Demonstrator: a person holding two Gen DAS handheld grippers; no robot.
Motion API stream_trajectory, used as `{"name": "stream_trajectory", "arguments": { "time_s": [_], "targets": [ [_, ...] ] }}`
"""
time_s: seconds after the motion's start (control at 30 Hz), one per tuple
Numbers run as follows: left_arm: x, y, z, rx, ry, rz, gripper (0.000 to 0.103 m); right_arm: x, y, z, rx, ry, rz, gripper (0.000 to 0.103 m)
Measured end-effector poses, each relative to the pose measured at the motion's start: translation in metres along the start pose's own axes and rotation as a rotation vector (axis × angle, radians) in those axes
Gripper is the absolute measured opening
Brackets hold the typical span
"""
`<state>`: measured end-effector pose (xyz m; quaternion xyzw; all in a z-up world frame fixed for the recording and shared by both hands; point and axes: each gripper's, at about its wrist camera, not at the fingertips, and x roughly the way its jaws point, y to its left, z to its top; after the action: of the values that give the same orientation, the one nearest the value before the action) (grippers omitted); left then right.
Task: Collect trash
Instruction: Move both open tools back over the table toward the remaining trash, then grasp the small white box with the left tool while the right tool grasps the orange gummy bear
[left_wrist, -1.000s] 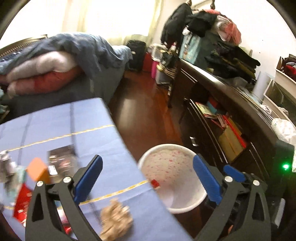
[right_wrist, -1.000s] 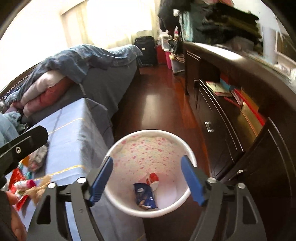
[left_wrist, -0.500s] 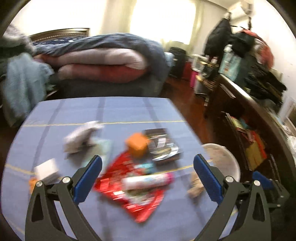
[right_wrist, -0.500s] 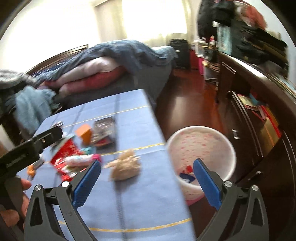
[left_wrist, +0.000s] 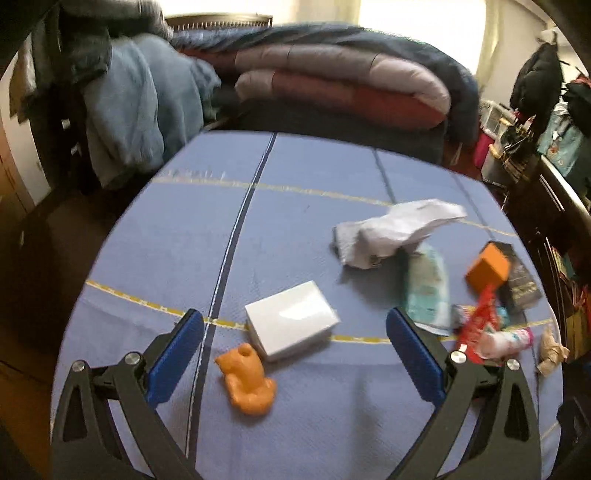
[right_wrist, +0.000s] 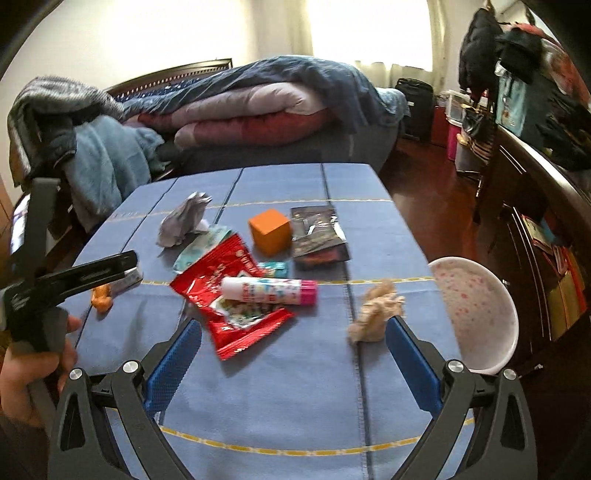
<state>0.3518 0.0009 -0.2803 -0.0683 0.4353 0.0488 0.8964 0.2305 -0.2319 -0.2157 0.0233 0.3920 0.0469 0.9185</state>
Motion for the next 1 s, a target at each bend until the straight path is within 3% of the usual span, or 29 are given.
{"name": "stream_trajectory", "arguments": {
  "time_s": [0.23,0.33,0.4,0.63,0.83,1.0],
  "targets": [
    [0.033,0.002,0.006,-0.008,0.049,0.036,0.096,0.008,0.016,0.000,-0.030,0.025,-0.019,0.099],
    [0.034,-0.001,0.005,0.013,0.034,0.060,0.080,0.010,0.018,0.000,-0.032,0.032,-0.024,0.099],
    [0.031,0.000,0.005,0.029,0.013,0.066,0.059,0.012,0.022,0.000,-0.036,0.041,-0.022,0.099],
    [0.014,0.027,0.002,-0.042,-0.043,-0.091,0.059,0.022,0.039,-0.002,-0.062,0.062,0.003,0.099],
    [-0.012,0.052,-0.001,-0.072,-0.115,-0.088,0.059,0.028,0.070,-0.004,-0.111,0.070,0.069,0.099],
    [-0.033,0.083,-0.003,-0.128,-0.158,-0.049,0.059,0.042,0.116,-0.002,-0.171,0.081,0.194,0.099]
  ]
}}
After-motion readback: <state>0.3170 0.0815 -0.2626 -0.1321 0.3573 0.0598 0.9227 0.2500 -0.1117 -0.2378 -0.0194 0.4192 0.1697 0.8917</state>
